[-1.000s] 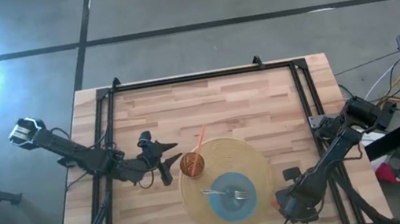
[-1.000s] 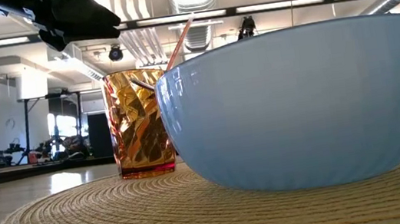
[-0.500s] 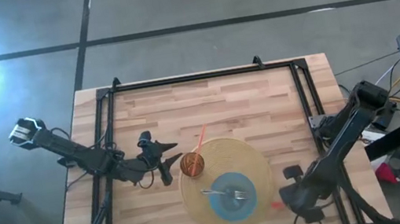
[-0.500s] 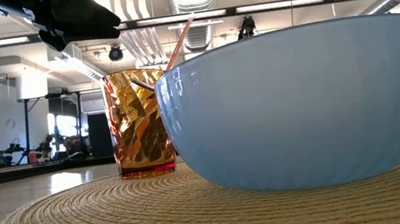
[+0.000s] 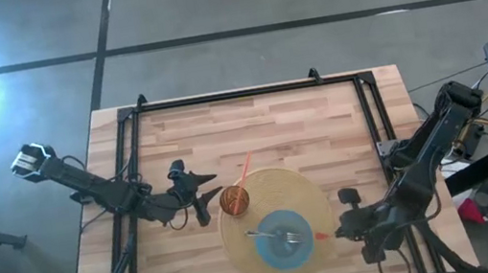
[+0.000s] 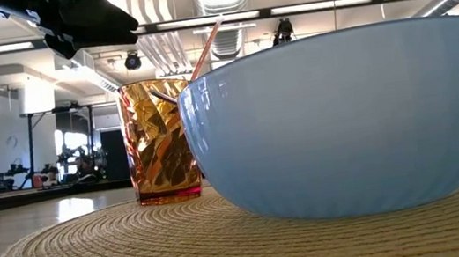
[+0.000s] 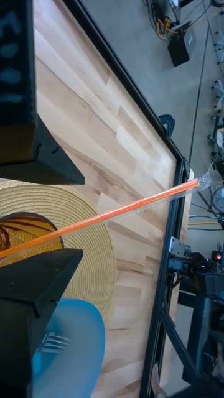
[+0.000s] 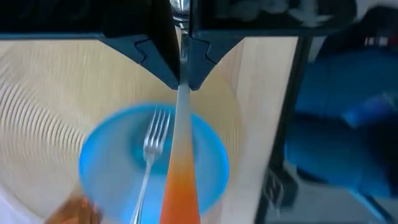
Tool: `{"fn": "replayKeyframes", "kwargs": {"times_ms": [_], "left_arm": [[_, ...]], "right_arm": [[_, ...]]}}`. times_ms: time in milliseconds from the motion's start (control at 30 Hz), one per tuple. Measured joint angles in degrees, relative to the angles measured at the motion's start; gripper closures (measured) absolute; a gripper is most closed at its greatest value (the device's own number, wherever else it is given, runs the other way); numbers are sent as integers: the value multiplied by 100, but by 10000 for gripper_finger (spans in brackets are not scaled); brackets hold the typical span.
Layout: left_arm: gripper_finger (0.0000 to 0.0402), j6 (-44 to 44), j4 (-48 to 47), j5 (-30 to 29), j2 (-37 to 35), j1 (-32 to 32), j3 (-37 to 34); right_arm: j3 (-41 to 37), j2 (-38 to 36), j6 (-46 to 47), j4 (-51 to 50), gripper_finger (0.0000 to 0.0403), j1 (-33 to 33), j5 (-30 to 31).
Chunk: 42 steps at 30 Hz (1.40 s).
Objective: Pick & Place Utensil
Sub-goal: Put the orange spoon into the blue bowl on the brown mat
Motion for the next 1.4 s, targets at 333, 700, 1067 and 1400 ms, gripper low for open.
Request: {"fn": "replayKeyframes", "kwargs": {"times_ms": [333, 700, 1067, 1400], "left_arm": [[232, 0, -2, 0, 0, 0, 0], [232, 0, -4, 0, -1, -2, -2], [232, 4, -22, 0, -2, 0, -11], [232, 4, -24, 0, -2, 0, -11]], "right_arm": [[4, 25, -526, 810, 390, -17, 1115], [-89, 94, -29, 1205, 390, -17, 3208], [-876, 101, 1170, 2396, 390, -22, 4573], [-1575, 101, 945, 4270, 390, -20, 4584]]}}
